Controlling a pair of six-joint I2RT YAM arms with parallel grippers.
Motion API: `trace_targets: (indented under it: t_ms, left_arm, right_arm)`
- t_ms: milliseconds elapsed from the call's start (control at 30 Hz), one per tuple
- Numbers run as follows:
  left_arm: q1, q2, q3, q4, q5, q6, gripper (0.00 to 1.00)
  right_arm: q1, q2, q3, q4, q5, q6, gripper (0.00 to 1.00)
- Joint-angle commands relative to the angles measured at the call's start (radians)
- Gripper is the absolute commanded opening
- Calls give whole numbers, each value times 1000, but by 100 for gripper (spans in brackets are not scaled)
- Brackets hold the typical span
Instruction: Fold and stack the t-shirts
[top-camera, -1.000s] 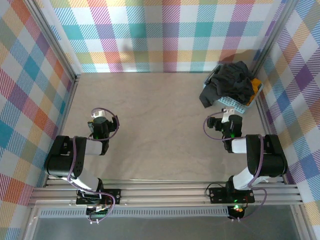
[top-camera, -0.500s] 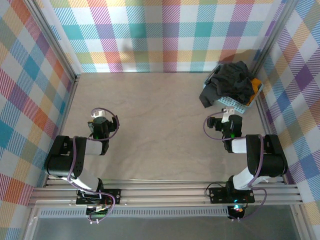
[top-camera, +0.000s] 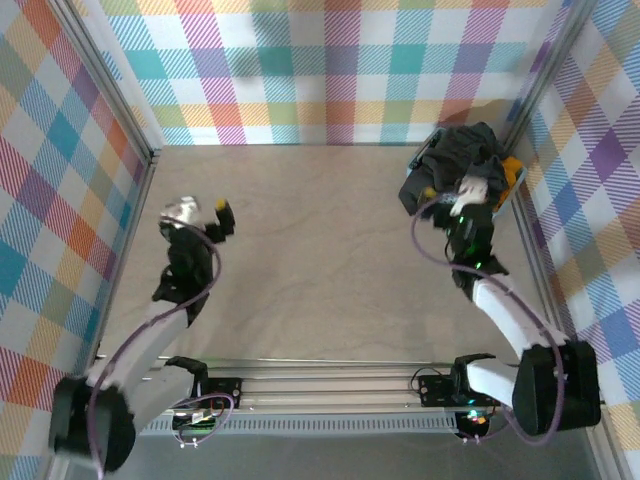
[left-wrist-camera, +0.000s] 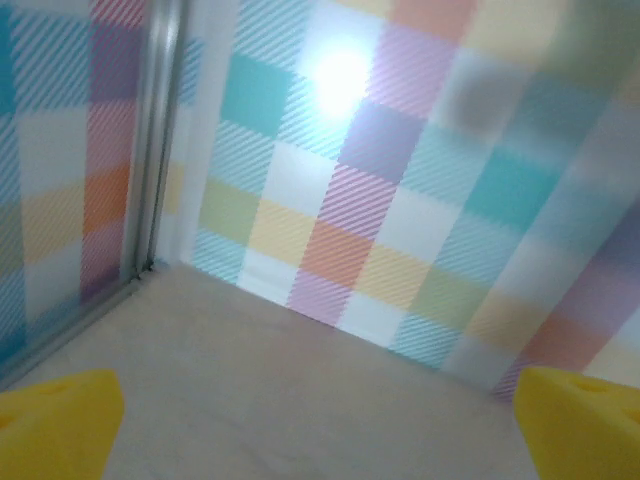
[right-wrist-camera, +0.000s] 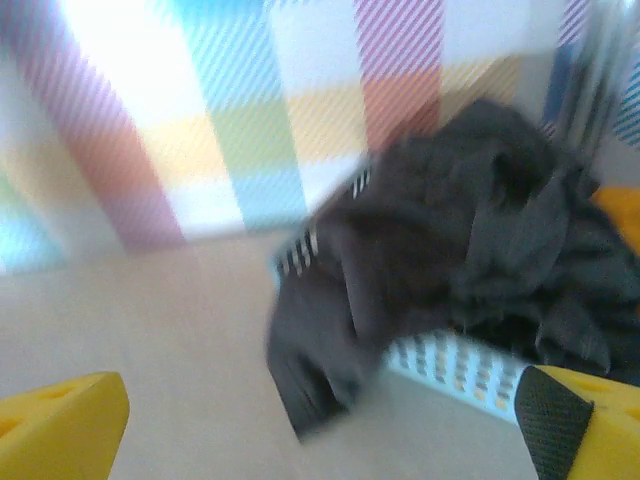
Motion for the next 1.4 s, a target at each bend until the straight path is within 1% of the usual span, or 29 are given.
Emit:
trace_targets:
  t_ms: [0, 33, 67, 133, 167, 233, 333, 400, 500, 533, 633, 733, 833, 933, 1033, 1067, 1100, 1167, 1200, 1233, 1267, 1300, 1367]
  left_arm:
    - [28, -28, 185, -642, -1, -468, 100]
    - [49, -29, 211, -638, 102, -469, 100]
    - [54, -18, 235, -648, 173, -487, 100]
    - [54, 36, 287, -670, 356, -497, 100]
    - [51, 69, 311, -695, 421, -498, 100]
    - [22, 139, 355, -762, 515, -500, 100]
    - [-27, 181, 325, -744, 608, -498, 100]
    - [-43, 201, 296, -707, 652, -496, 100]
    - [-80, 239, 269, -633, 707, -471, 99]
    - [-99, 253, 271, -607, 719, -457, 98]
    - [-158, 279, 328, -602, 732, -398, 97]
    - [-202, 266, 397, -642, 719, -337, 98]
    - [-206, 226, 404, -676, 718, -311, 99]
    - [-207, 203, 402, -716, 726, -305, 100]
    - [-205, 198, 392, -717, 745, -317, 100]
    - [-207, 202, 385, -713, 745, -324, 100]
    - [-207, 207, 383, -706, 744, -330, 99]
    - [-207, 223, 385, -697, 733, -349, 99]
    - [-207, 233, 390, -695, 727, -356, 98]
    - [-207, 244, 400, -693, 722, -360, 98]
    - [-206, 252, 409, -693, 720, -362, 98]
    - [-206, 260, 418, -694, 715, -361, 98]
    - [-206, 276, 435, -705, 711, -350, 98]
  right_arm:
    - [-135, 103, 155, -398, -118, 344, 95]
    - [-153, 142, 226, -470, -146, 360, 90]
    - [-153, 171, 283, -523, -140, 360, 90]
    - [-165, 233, 365, -570, -165, 351, 91]
    - [-177, 268, 416, -612, -182, 354, 91]
    - [-189, 348, 514, -690, -202, 328, 92]
    - [-216, 449, 602, -737, -271, 287, 92]
    - [-242, 518, 665, -779, -317, 282, 92]
    - [-266, 609, 712, -724, -391, 265, 95]
    - [-269, 651, 745, -728, -395, 250, 95]
    - [-273, 792, 907, -834, -391, 227, 95]
    - [-275, 906, 1023, -899, -373, 234, 94]
    - [-275, 980, 1081, -954, -346, 282, 91]
    - [-274, 1038, 1119, -1006, -338, 344, 84]
    - [-272, 1078, 1134, -998, -330, 378, 81]
    - [-273, 1086, 1138, -983, -333, 381, 78]
    - [-272, 1101, 1154, -971, -335, 379, 72]
    - [-271, 1130, 1206, -962, -340, 363, 55]
    - [-270, 1144, 1229, -959, -348, 354, 42]
    - [-269, 1149, 1248, -960, -354, 347, 25]
    - [-265, 1145, 1258, -961, -354, 340, 11]
    - [-252, 1123, 1256, -961, -332, 328, 0]
    - [-204, 1032, 1204, -910, -250, 278, 0]
